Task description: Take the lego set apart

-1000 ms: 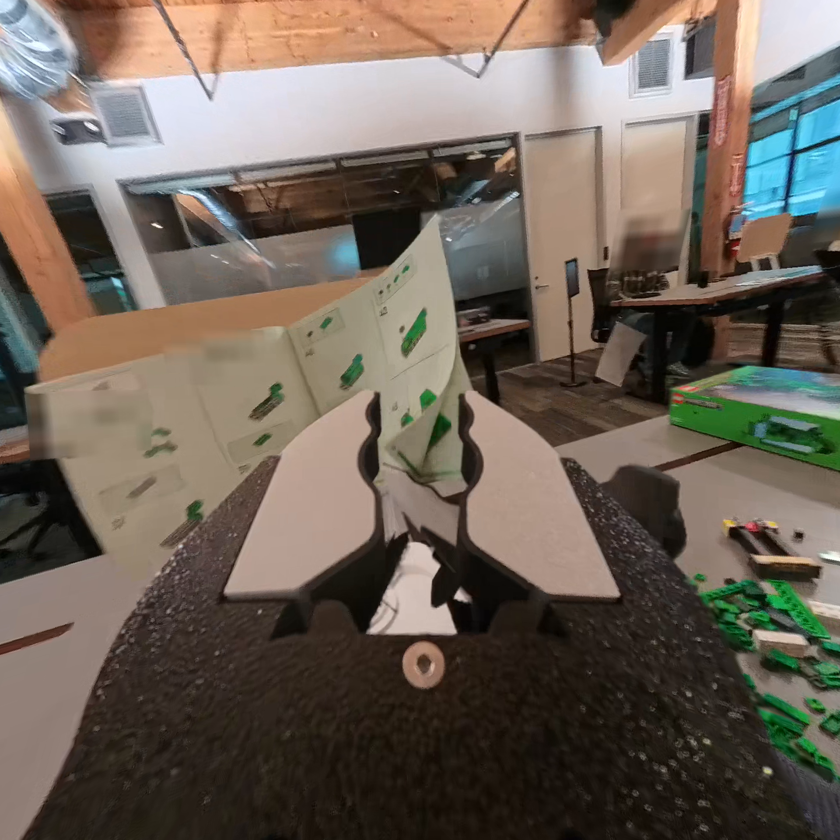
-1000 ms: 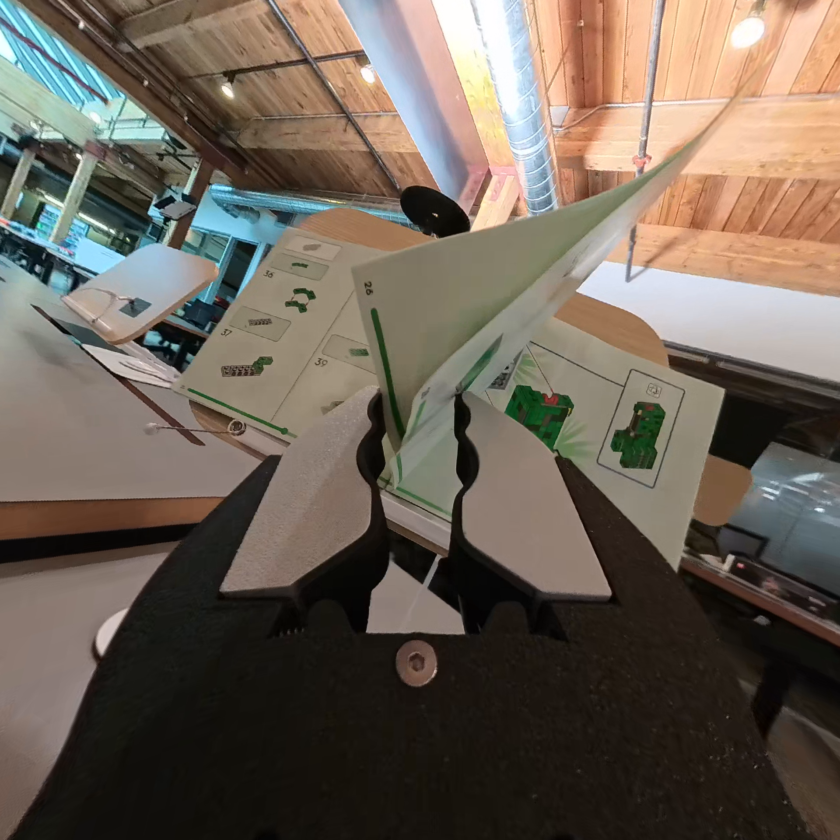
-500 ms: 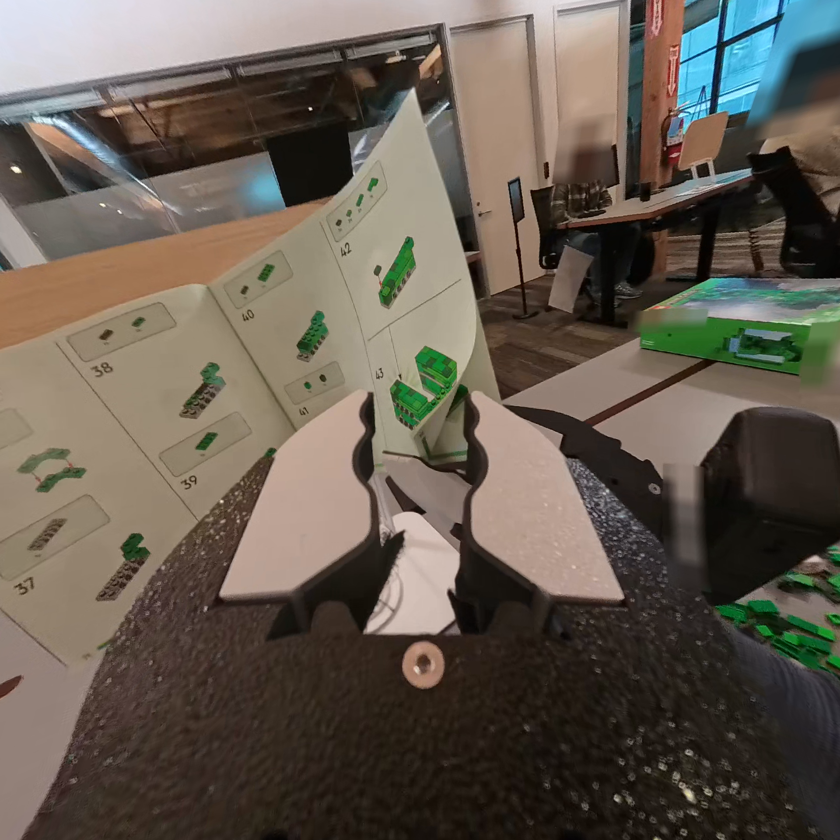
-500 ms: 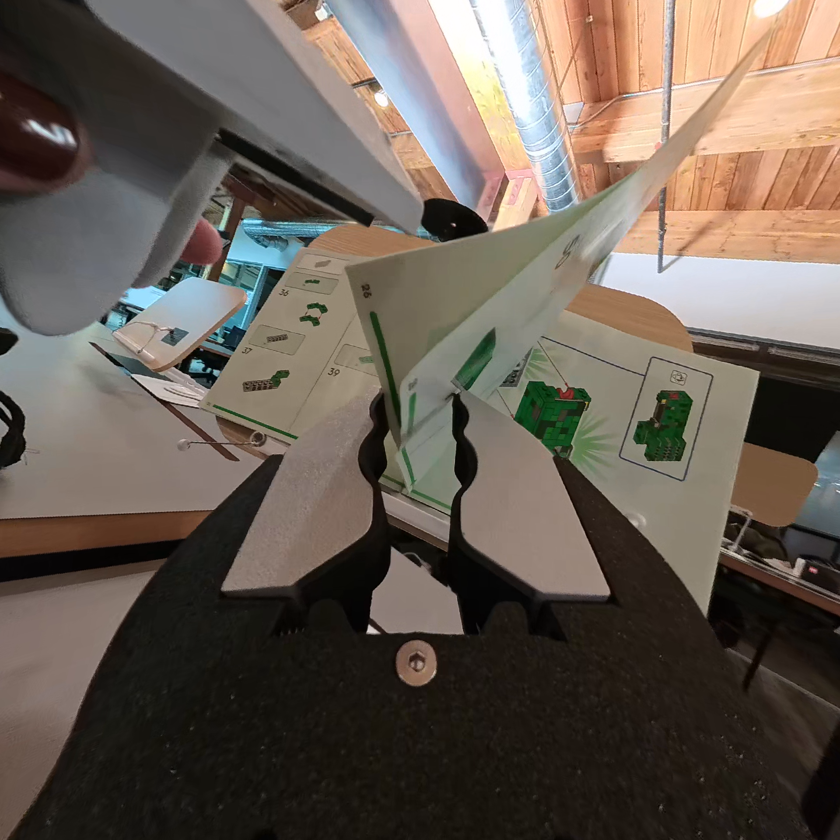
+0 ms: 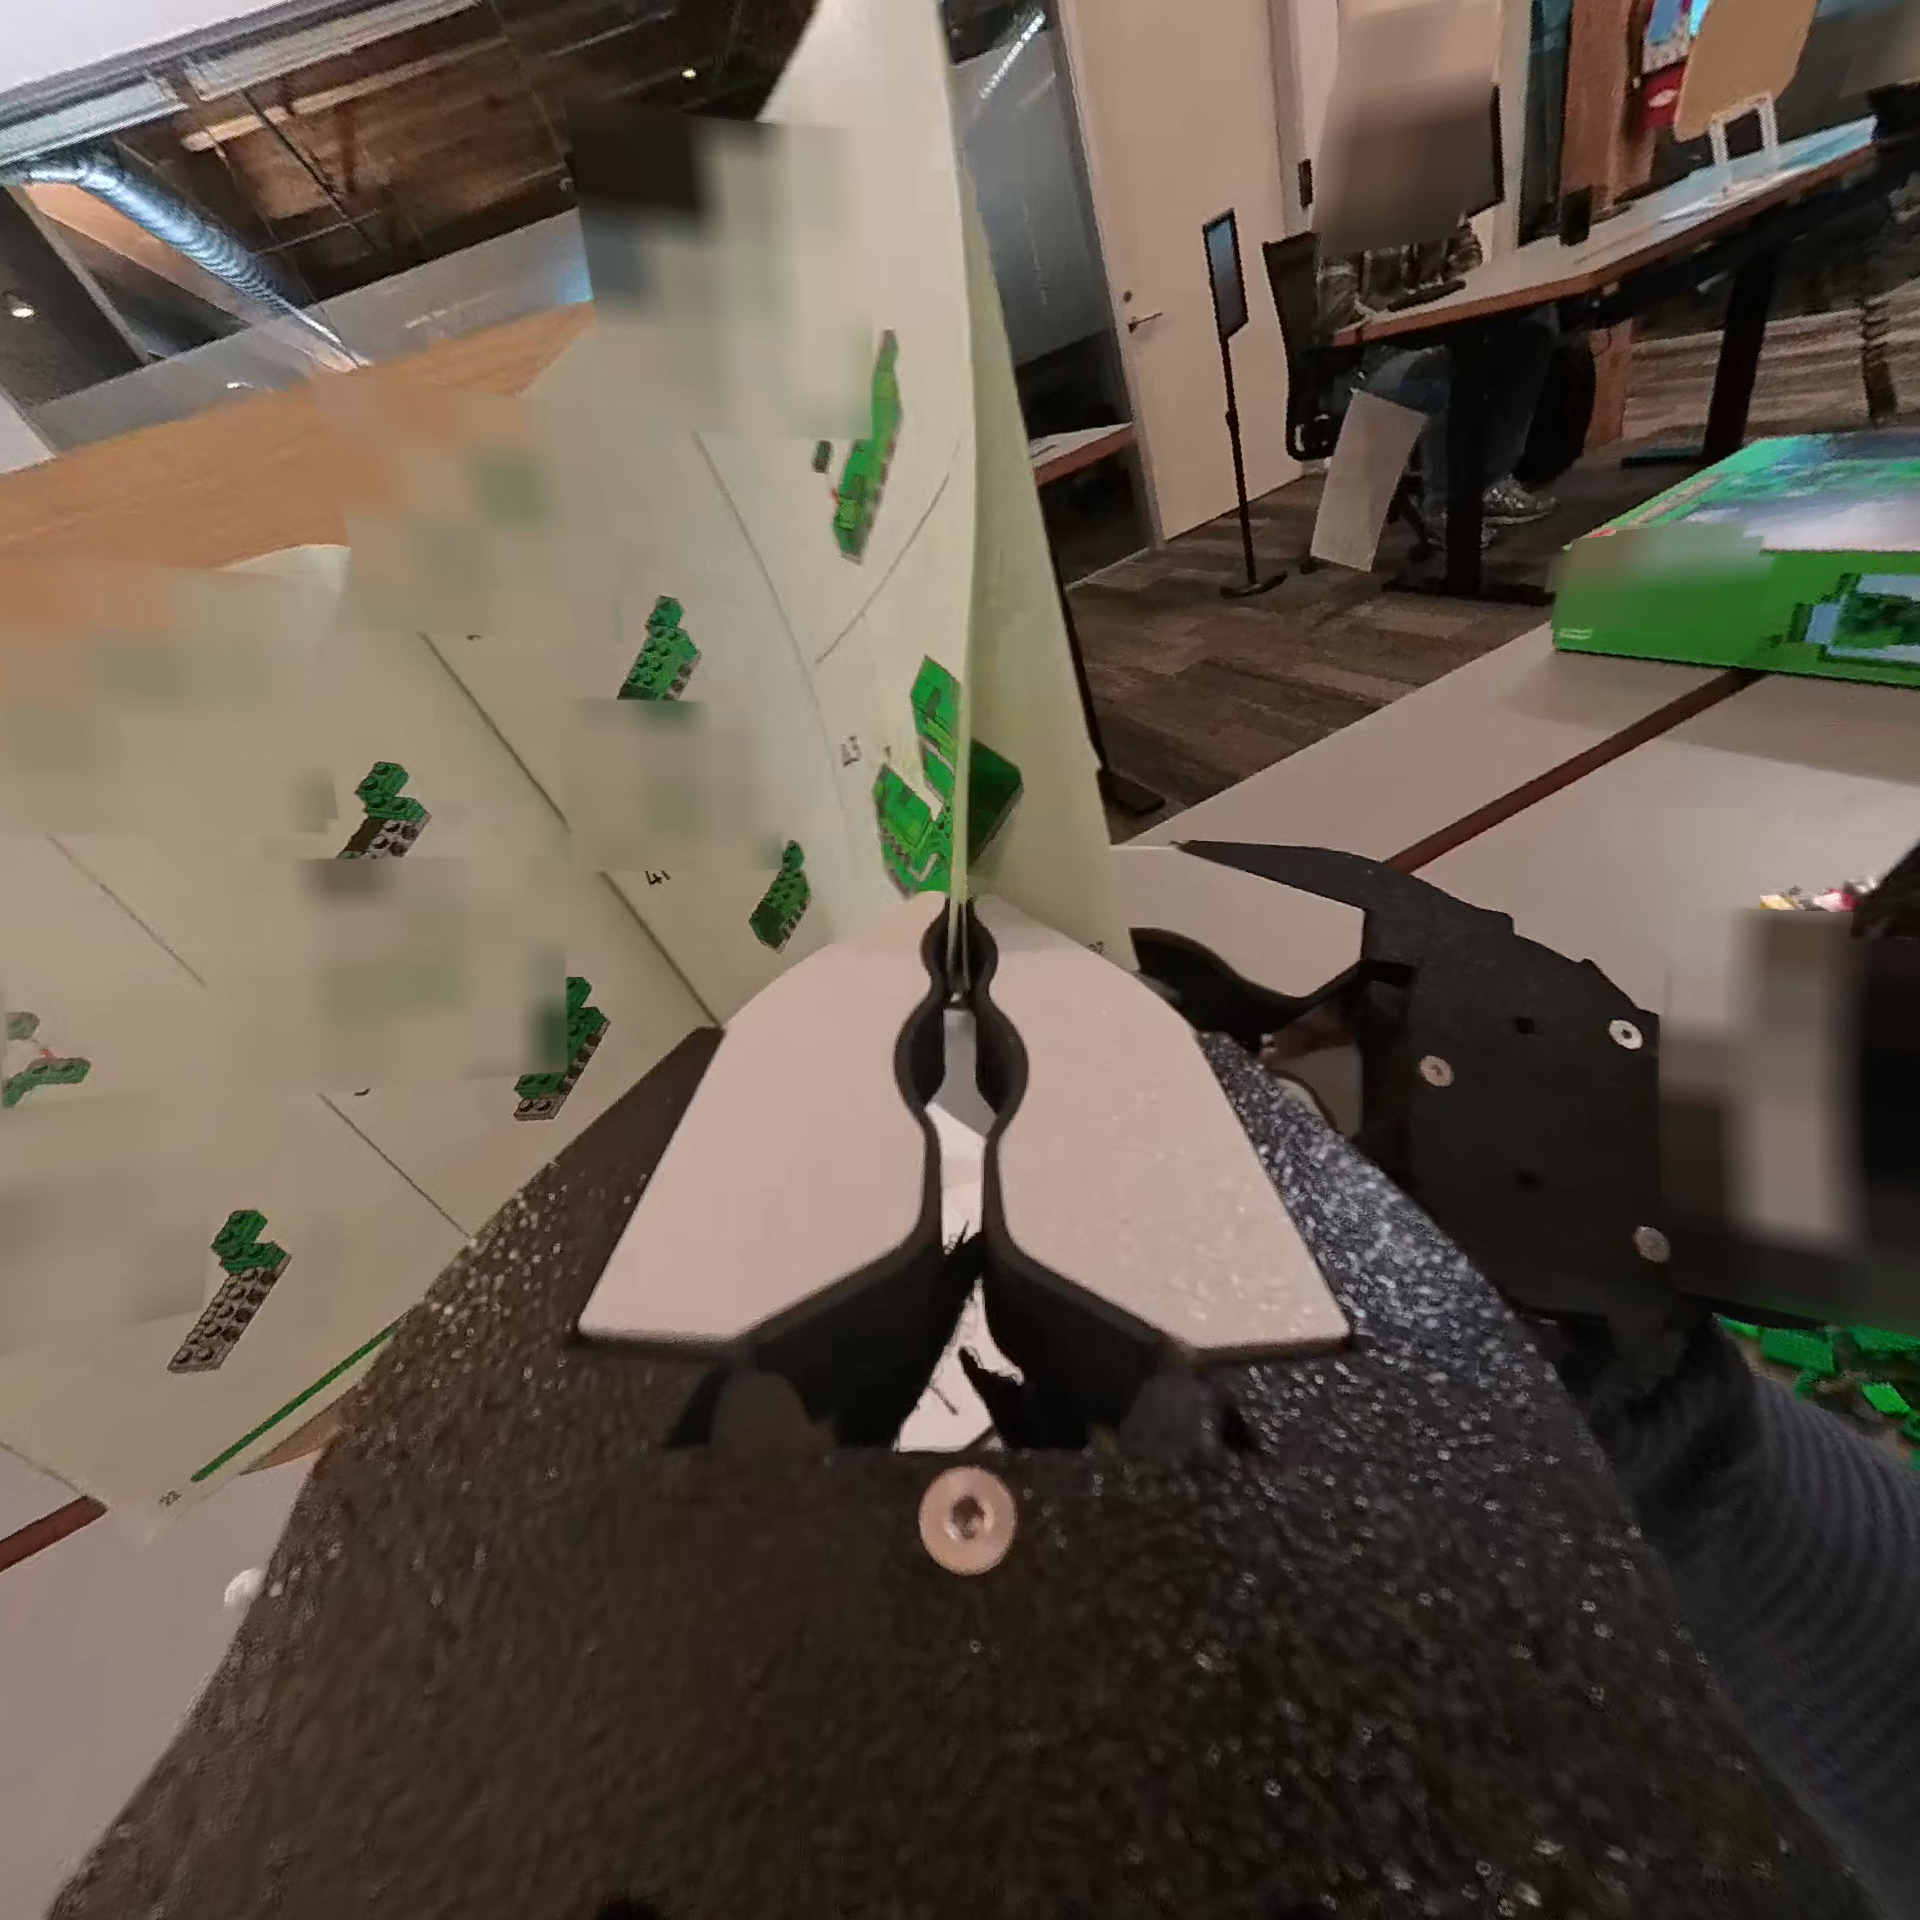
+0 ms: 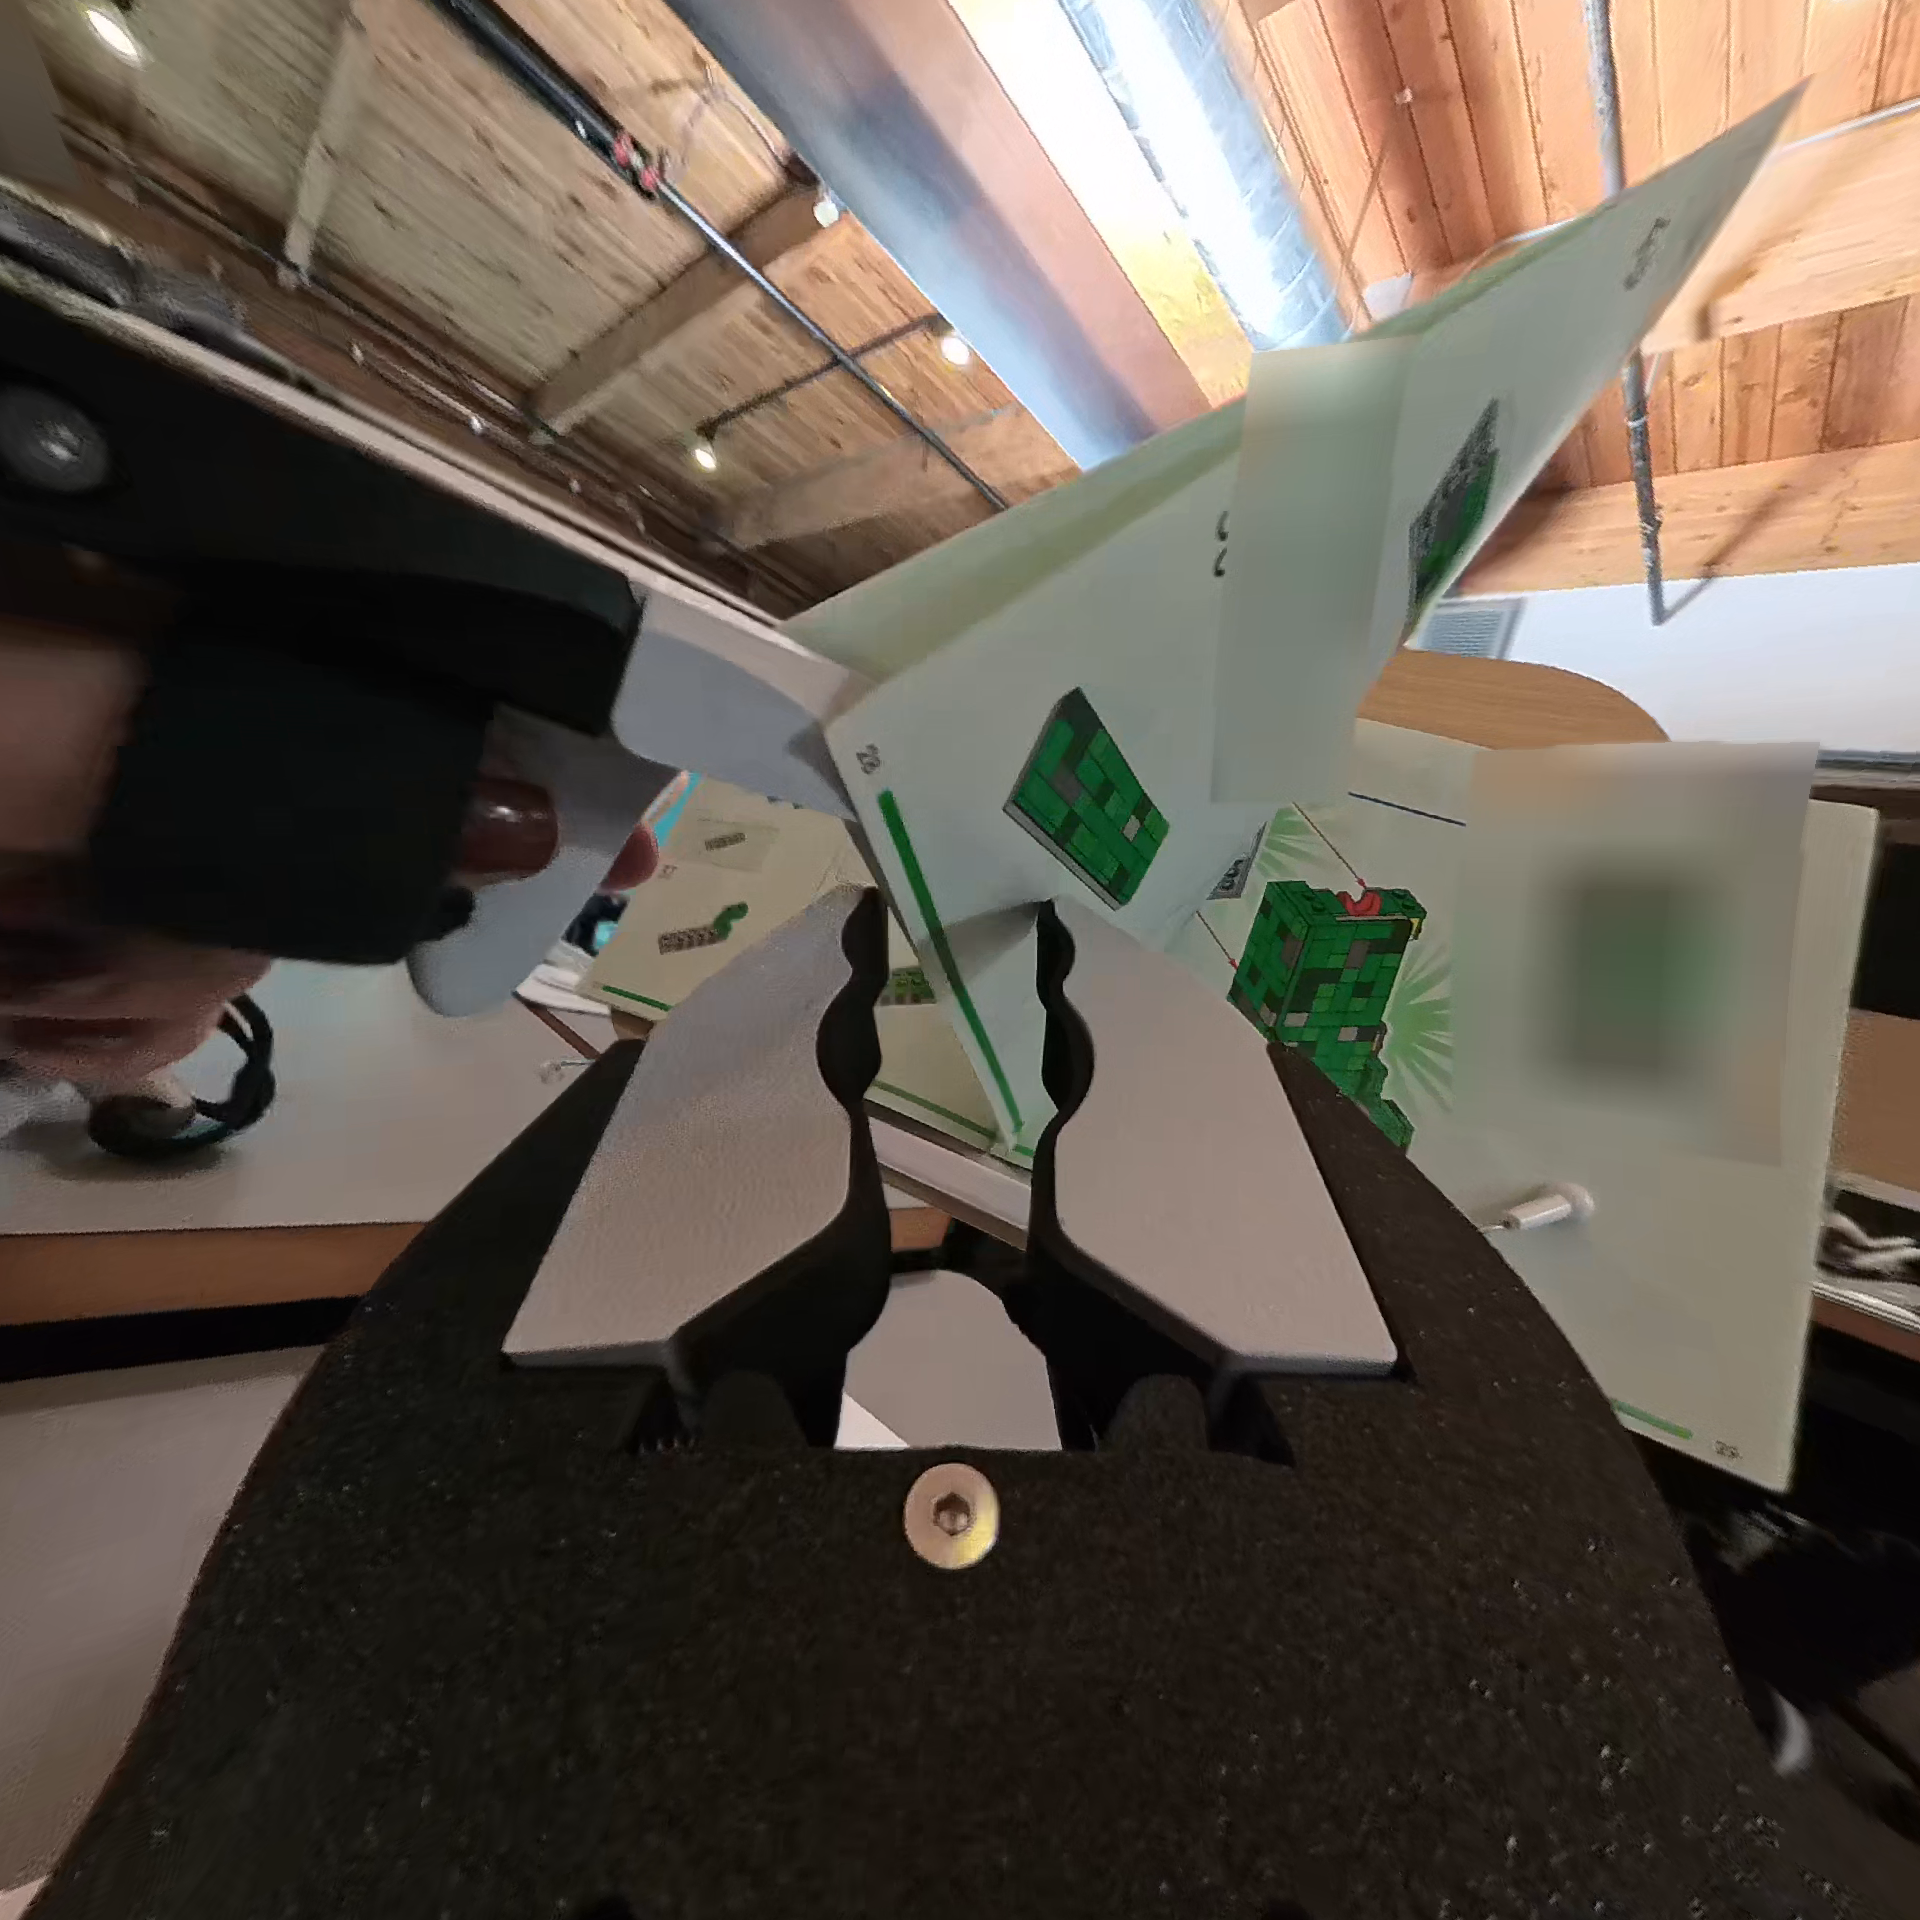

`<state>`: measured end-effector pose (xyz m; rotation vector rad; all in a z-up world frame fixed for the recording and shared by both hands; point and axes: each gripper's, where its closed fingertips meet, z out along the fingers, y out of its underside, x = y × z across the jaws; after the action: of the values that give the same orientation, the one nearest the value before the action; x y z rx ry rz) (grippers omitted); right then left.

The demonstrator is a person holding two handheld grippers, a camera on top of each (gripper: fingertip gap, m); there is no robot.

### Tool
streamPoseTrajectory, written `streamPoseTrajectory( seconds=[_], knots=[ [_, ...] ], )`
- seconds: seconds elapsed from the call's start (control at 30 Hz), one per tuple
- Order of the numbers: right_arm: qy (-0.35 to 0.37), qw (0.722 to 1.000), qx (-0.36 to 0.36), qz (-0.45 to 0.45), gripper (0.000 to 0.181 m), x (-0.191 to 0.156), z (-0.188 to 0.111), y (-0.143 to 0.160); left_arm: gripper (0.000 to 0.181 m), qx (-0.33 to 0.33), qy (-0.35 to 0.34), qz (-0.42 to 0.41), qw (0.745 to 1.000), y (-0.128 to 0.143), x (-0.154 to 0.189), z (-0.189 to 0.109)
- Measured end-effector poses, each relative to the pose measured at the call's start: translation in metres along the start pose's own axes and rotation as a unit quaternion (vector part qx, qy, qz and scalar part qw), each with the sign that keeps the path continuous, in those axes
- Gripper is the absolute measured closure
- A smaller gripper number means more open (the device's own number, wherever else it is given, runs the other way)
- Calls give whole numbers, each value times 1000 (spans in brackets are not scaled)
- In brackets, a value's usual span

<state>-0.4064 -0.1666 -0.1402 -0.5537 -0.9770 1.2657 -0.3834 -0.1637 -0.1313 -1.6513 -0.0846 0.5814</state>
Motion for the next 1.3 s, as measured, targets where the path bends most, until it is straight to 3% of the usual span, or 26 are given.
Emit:
streamPoseTrajectory(
  seconds=[0.03,0.3,0.43,0.57,0.67,0.77,0.83,0.93,1.07,1.13,1.23,1.3],
  knots=[
    [-4,1000,9,9,153,1,-2,-1,181,4,-3,-9,1000,0,-2,0],
    [-24,996,42,78,144,16,-16,0,181,44,59,-123,990,1,2,7],
    [-16,996,29,78,141,24,-20,7,181,44,37,-149,987,7,-9,9],
    [12,991,53,120,146,44,-29,6,181,49,-13,-192,980,19,-42,-3],
    [41,983,64,165,150,64,-36,8,181,78,-83,-260,959,33,-84,-23],
    [60,978,48,192,156,74,-36,15,181,105,-165,-341,919,64,-127,-45],
    [66,978,30,197,159,74,-34,21,180,116,-179,-397,893,83,-144,-55],
    [65,979,12,194,162,69,-30,27,143,102,-205,-428,875,100,-157,-64],
    [62,979,-2,192,165,63,-25,30,114,89,-252,-340,902,79,-156,-72],
    [58,980,-2,191,167,60,-22,28,128,99,-233,-267,930,51,-139,-65],
    [65,981,-14,180,168,58,-20,29,173,100,-138,-170,971,18,-90,-39],
    [83,981,-30,173,168,61,-19,33,176,69,-77,-147,984,14,-60,-19]
  ],
)
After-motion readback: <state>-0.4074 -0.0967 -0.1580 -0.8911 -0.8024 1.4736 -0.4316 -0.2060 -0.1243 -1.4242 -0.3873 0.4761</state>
